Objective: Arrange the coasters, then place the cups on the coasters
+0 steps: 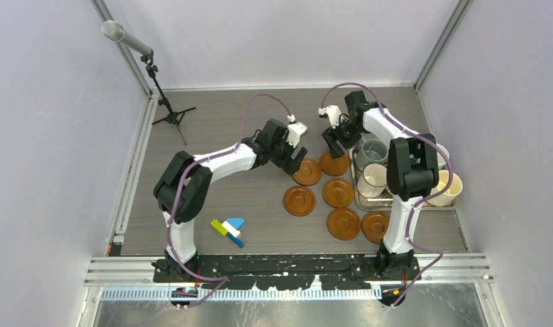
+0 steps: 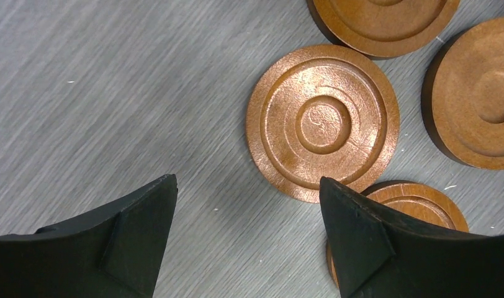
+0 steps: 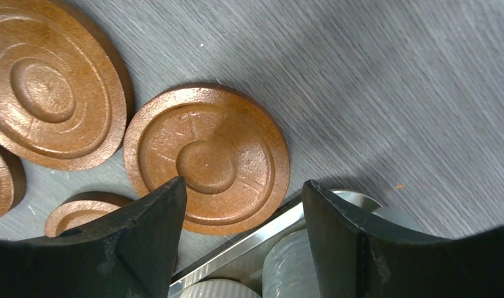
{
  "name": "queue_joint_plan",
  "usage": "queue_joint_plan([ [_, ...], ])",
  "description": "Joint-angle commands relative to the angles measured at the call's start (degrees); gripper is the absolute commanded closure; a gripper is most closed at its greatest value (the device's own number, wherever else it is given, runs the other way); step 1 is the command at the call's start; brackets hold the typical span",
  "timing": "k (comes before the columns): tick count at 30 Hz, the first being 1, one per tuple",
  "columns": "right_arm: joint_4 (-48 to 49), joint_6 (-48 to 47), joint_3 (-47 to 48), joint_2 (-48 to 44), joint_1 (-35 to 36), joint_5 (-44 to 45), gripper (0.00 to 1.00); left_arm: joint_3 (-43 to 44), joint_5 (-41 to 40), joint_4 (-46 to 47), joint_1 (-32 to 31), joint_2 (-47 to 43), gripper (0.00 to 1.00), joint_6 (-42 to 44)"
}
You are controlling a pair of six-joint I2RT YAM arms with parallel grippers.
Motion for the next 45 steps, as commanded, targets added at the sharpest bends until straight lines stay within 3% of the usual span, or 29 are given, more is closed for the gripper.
queue_joint_plan([
  [1,2.7,-1.3,0.9,1.2,0.3,-0.3,0.28,1.5,-1.5,5.3,-1.3,2.2,0.13,1.5],
  [17,4.5,-0.8,-1.1,3.6,0.4,1.7,0.32,8.1,-9.6,2.7,-4.7,10.5,0.19,3.4],
  [21,4.9,-0.8,-1.6,4.1,1.0,2.9,0.33,7.2,-10.1,0.1,-4.0,10.2,0.35,4.6],
  [29,6.0,-0.7,-2.7,5.3,4.0,5.7,0.37,3.6,-9.7,-3.4,1.2,7.8,0.51,6.7],
  [37,7.2,1.2,-1.1,7.8,7.6,7.5,0.43,1.0,-7.9,-4.6,8.1,5.2,0.54,6.5],
  [45,8.8,5.6,6.8,14.0,11.0,12.8,0.55,6.7,-4.8,-10.2,13.3,6.5,0.53,5.5],
])
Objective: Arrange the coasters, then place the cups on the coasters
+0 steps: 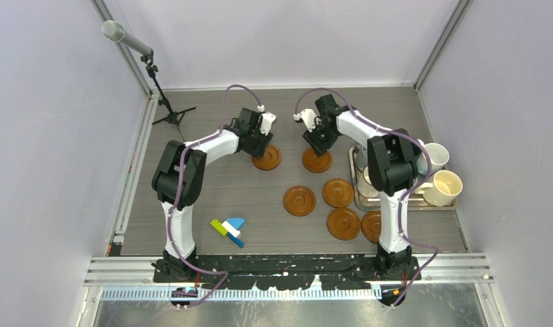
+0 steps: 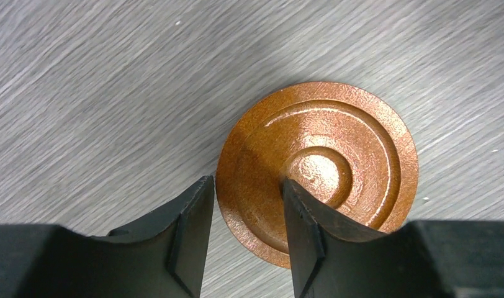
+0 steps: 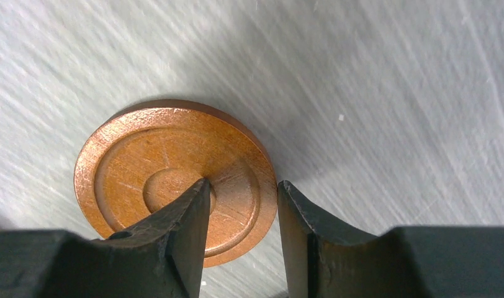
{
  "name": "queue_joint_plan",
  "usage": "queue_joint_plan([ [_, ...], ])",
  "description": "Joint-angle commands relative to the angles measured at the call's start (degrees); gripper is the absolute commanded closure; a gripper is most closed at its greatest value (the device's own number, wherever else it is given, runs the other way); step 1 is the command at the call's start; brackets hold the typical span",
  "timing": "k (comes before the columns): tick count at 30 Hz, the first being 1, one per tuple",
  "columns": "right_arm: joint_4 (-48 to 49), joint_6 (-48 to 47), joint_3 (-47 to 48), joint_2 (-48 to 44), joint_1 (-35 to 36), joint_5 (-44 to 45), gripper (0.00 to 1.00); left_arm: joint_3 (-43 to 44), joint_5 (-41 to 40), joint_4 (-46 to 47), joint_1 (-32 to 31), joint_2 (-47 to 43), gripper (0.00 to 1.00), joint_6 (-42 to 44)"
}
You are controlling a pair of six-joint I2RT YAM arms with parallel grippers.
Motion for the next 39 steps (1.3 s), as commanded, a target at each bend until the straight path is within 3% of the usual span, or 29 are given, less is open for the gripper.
queue_joint_plan([
  [1,3.0,3.9,4.5,7.0,1.6,4.5,0.56,3.9,0.5,-5.7,1.6,0.3,0.53,0.6],
  [16,-1.9,7.0,23.8,18.7,2.1,11.6,0.58,25.8,6.1,-18.7,6.8,15.0,0.52,-0.6],
  [30,-3.0,8.6,37.6,26.3,2.1,16.5,0.59,45.6,0.8,-25.3,7.2,27.9,0.5,-2.8],
  [39,-1.8,7.4,41.1,28.6,2.1,16.5,0.58,55.9,0.1,-26.3,8.7,34.0,0.49,-4.4],
])
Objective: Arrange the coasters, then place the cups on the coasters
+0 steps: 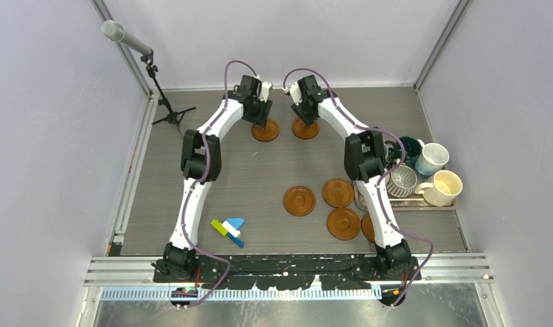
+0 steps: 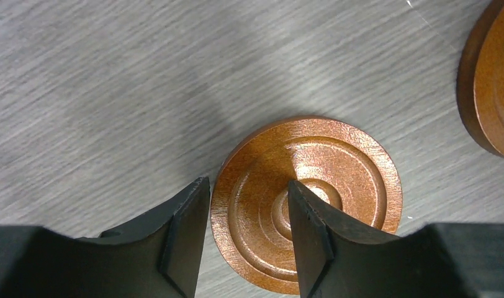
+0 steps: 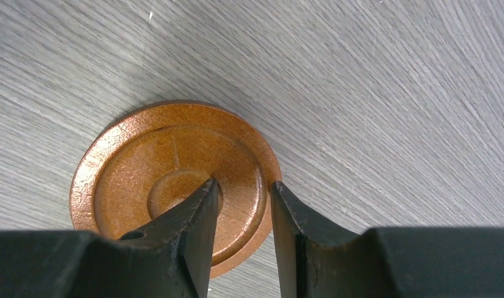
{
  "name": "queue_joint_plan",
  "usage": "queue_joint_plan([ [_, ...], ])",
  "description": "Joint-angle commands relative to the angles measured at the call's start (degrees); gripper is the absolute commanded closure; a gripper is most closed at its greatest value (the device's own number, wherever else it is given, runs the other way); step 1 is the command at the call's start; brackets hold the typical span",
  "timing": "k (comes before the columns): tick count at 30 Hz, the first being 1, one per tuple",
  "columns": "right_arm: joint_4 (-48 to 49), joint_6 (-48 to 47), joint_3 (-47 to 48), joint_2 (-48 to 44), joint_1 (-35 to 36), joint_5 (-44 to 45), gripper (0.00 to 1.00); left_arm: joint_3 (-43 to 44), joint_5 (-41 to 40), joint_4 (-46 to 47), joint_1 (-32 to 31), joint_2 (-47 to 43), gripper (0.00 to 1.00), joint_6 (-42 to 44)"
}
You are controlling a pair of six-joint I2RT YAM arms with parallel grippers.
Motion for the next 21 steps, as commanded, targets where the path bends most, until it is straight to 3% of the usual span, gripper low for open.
queue_joint_plan([
  [1,0.6,-0.7,0.5,3.9,-0.3,1.4,0.57,3.9,-2.5,-1.8,1.3,4.1,0.48,-0.5],
  [21,7.1,-0.1,6.1,8.7,-0.3,4.3,0.55,9.4,-2.8,0.8,2.6,8.3,0.43,-1.1],
])
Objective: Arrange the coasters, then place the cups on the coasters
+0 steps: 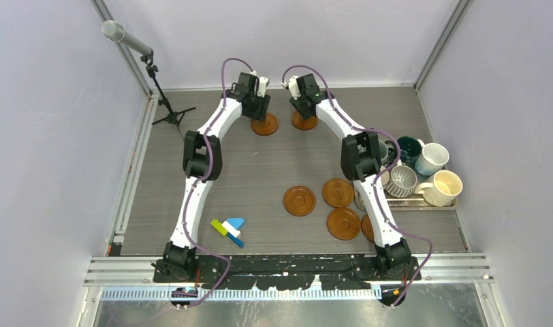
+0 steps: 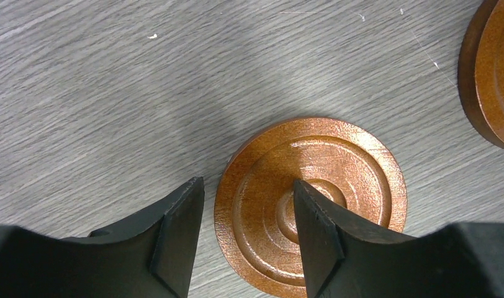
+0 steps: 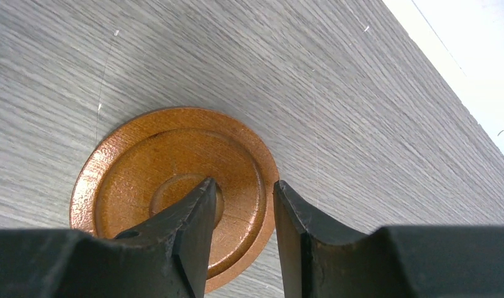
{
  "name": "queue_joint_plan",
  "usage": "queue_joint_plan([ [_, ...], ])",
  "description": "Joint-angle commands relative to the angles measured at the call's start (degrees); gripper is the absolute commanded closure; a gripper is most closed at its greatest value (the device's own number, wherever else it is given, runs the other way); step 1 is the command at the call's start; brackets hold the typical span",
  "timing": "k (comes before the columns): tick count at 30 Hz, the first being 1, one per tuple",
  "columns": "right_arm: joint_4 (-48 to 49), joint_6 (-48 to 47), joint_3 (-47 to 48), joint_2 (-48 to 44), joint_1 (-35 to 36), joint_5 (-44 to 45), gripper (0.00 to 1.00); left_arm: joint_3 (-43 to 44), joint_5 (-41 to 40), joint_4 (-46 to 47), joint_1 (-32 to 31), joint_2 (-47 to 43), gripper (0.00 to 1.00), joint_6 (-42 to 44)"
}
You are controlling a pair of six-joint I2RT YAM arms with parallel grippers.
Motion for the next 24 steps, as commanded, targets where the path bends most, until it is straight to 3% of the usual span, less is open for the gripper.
queue_joint_plan([
  [1,0.4,0.7,0.3,3.9,-0.3,0.5,0.55,1.5,-2.2,-0.2,1.1,3.1,0.43,0.4],
  [9,1.5,0.7,1.0,4.7,-0.3,0.3,0.53,7.1,-3.9,-1.6,1.5,6.0,0.4,0.6],
  [24,2.3,2.5,-0.2,0.6,-0.1,-1.3,0.51,6.8,-2.5,1.8,1.9,3.9,0.36,-0.1],
])
